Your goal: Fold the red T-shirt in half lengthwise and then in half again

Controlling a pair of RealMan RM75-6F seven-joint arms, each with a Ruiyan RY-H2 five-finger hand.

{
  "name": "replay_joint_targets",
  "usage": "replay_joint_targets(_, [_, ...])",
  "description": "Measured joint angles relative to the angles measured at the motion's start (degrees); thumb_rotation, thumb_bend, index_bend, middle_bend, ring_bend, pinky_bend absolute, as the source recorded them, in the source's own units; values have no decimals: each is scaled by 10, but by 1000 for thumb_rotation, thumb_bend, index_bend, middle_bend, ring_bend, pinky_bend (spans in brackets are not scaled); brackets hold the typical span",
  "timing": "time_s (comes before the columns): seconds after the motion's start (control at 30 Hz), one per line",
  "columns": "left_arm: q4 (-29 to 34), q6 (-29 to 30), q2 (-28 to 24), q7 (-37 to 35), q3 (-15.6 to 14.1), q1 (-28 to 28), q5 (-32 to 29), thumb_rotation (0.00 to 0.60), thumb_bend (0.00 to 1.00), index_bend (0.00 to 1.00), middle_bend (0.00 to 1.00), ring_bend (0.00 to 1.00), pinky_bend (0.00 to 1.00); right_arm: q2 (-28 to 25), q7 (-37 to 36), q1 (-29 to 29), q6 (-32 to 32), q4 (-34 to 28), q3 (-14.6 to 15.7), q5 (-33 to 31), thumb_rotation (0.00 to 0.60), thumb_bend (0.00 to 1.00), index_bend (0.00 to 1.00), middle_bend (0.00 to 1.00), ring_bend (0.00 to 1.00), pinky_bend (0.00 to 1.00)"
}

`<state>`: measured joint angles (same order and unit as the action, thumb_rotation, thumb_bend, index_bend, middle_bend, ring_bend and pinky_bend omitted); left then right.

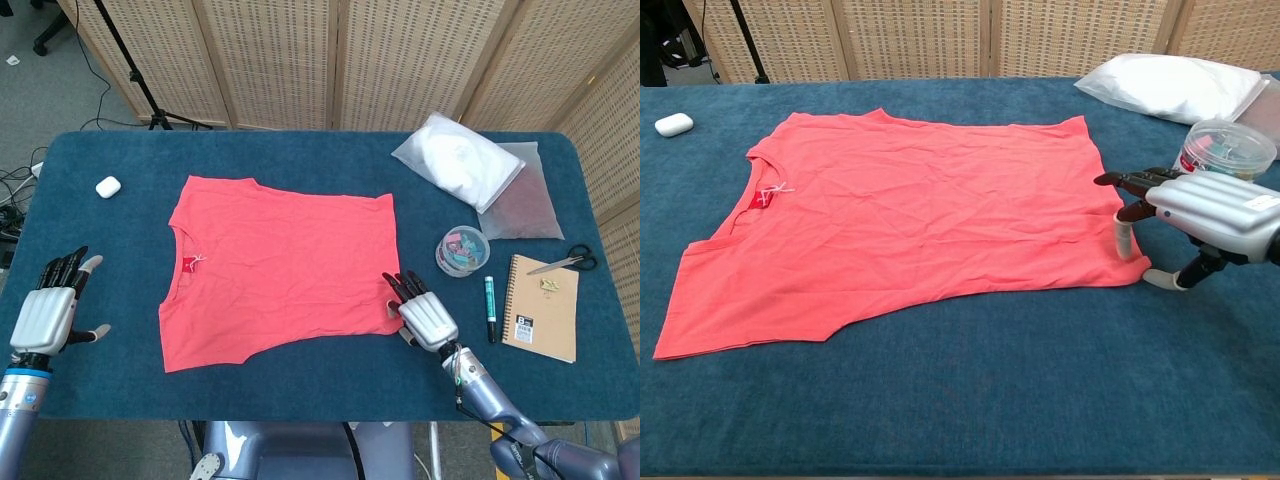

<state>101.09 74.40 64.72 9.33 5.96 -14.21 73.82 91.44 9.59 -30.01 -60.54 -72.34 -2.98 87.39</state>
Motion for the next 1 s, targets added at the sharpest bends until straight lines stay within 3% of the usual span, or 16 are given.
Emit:
replay_joint_targets(0.43, [0,-1,1,2,-3,-1,2,600,0,0,0,0,0,12,-15,-3,-15,19,6,11,600,397,547,0,0,0])
replay_joint_targets(0.6, [-14,2,9,-7,-14,-3,43,600,0,0,0,0,0,9,-18,-3,-19,15,8,11,600,401,547,0,0,0])
replay_joint_targets(0.7, [-53,5,22,-28,-28,-7,94,600,0,27,0,0,0,8,-17,-3,-19,13,8,9,600,401,547,0,0,0])
replay_joint_targets(0.87, [-152,14,52,-70,-56,-19,192,600,13,210,0,0,0,8,-14,-4,-18,12,7,5,600,401,547,0,0,0])
replay_joint_targets(1.0, [-251,37,89,-107,-81,-30,272,600,58,290,0,0,0,7,-12,-5,-18,11,6,3,600,401,547,0,0,0])
